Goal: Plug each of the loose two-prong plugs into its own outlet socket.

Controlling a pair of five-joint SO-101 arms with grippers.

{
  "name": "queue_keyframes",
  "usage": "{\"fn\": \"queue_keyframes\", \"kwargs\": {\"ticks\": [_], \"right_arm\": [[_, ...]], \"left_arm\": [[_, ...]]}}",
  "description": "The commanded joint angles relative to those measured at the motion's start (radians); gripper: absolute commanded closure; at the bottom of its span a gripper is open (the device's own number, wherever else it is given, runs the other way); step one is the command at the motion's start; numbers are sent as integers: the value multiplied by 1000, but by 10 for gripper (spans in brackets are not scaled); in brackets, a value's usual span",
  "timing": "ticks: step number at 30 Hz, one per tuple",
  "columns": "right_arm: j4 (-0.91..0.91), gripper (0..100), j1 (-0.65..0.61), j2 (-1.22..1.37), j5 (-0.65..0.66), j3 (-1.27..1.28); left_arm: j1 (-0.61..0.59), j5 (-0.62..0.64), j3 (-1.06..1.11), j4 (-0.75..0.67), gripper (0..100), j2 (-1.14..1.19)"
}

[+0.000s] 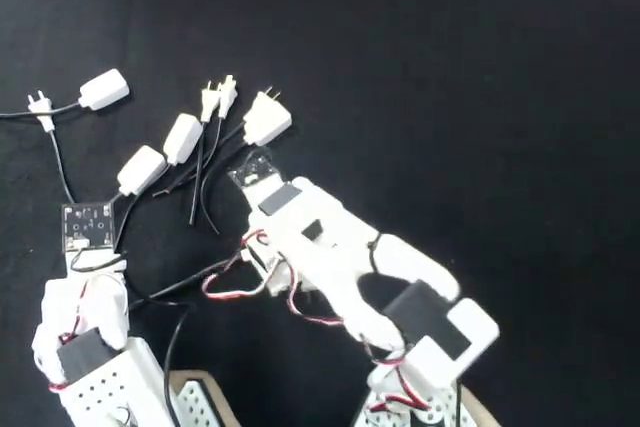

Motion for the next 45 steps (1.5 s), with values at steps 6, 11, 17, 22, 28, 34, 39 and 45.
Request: {"fn": "queue_keyframes", "kwargs": {"ticks": [6,11,17,22,28,34,39,45], "right_arm": [[-17,896,-11,-1,-5,-13],[-5,949,21,-12,49,-18],[97,959,276,-12,227,-151],[101,958,471,12,370,-311],[103,955,456,145,516,-398],[180,763,494,246,483,-526],[376,667,528,246,454,-662],[376,775,528,265,448,-650]], "left_arm": [[2,-8,18,2,946,-11],[2,-8,18,2,946,-11],[4,-8,18,2,946,-11],[4,-8,18,0,946,-11],[4,-8,18,0,946,-11],[2,-8,18,0,946,-11],[2,-8,18,0,946,-11],[2,-8,18,0,946,-11]]}}
